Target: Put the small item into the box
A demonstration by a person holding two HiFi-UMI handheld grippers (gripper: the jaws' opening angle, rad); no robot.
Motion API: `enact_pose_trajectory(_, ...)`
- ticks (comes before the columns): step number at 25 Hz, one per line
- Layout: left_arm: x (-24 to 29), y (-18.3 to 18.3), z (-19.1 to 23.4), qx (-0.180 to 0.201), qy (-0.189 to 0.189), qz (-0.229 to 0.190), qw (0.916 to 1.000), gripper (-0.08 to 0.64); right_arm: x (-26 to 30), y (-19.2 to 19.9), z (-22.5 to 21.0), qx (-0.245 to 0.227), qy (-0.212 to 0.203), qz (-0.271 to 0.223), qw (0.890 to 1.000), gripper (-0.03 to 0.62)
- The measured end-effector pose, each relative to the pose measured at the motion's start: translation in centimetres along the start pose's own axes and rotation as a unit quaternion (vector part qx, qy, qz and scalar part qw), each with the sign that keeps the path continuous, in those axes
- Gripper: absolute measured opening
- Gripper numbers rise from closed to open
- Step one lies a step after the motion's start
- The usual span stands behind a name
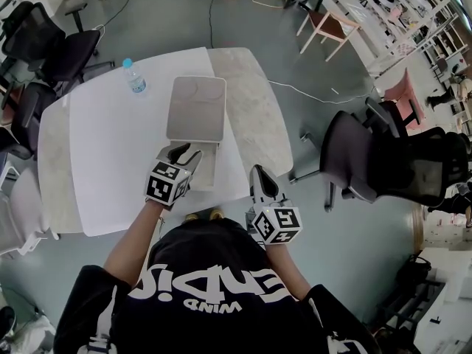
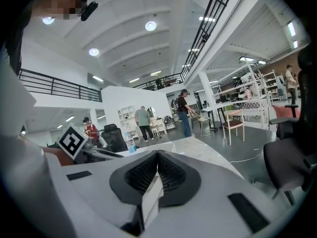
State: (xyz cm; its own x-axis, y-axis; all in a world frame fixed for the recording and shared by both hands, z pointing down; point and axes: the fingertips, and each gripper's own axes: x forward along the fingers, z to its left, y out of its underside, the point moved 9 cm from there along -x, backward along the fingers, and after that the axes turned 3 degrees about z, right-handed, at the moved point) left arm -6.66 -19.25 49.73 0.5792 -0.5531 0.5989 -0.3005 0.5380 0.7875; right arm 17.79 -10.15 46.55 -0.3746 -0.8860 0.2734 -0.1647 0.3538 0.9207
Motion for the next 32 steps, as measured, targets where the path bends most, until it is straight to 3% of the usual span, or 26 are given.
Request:
enact_pose_trajectory(10, -5.9, -2.8, -1.9, -0.012, 0.032, -0.089, 0.9954, 0.147, -0.4, -0.2, 0.6, -0.004, -0.004, -0.003, 1.0, 0.023)
enact_pose_trajectory(18, -9.7, -1.8, -1.7, -0.035, 0.012, -0.174, 0.9841, 0.07, -0.8, -0.5, 1.0, -0.009, -0.007, -0.012, 1.0, 0.023)
enact_pose_trajectory(32, -10.7, 1.7, -1.1, -0.033, -0.042, -0.214, 0.9754, 0.011, -0.8, 0.1, 1.9, -0.029, -0.009, -0.02, 0.999, 0.023)
